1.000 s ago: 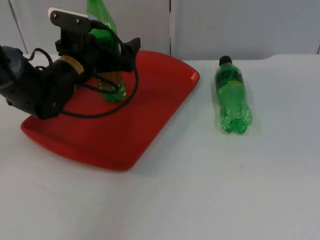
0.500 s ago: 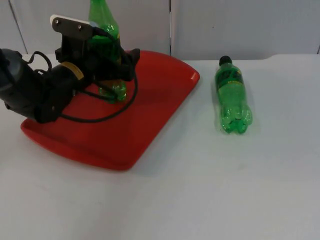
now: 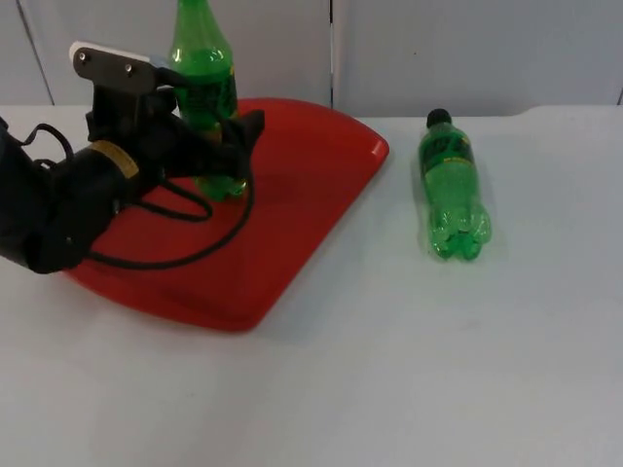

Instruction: Place the bottle upright on the tray.

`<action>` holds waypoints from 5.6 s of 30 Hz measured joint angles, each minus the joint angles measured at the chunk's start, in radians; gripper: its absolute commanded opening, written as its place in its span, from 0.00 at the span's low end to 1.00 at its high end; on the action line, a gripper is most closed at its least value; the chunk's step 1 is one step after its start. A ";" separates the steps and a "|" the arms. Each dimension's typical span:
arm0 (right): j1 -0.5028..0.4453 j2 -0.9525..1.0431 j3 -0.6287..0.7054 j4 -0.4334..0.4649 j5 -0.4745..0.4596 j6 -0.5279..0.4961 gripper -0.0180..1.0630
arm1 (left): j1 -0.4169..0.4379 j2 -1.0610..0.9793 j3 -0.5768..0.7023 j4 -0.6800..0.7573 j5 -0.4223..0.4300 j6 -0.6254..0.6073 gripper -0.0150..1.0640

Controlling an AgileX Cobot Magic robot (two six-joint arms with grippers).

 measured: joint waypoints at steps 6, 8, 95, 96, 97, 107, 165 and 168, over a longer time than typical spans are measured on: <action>0.000 0.000 0.000 0.000 0.000 0.000 0.99 | 0.000 -0.053 0.091 0.000 -0.002 0.000 0.99; 0.000 0.000 0.000 0.000 0.000 0.000 0.99 | 0.000 -0.064 0.107 0.000 -0.002 0.000 0.99; 0.000 0.000 0.000 0.000 0.000 -0.002 0.99 | 0.000 -1.270 0.260 1.216 1.211 -1.437 0.99; 0.000 0.000 0.000 0.000 0.000 -0.002 0.99 | 0.000 -1.270 0.260 1.209 1.211 -1.437 0.99; 0.000 0.000 0.000 0.000 0.000 -0.002 0.99 | 0.000 -1.270 0.260 1.202 1.201 -1.437 0.99; 0.000 0.000 0.000 0.000 0.000 -0.002 0.99 | 0.000 -1.270 0.330 1.235 1.152 -1.436 0.99; 0.000 0.000 0.000 0.000 0.000 0.000 0.99 | 0.000 -1.794 0.470 -0.788 1.503 0.524 0.99; 0.000 0.000 0.000 0.000 0.000 0.000 0.99 | 0.000 -1.850 0.508 -0.807 1.513 0.524 0.99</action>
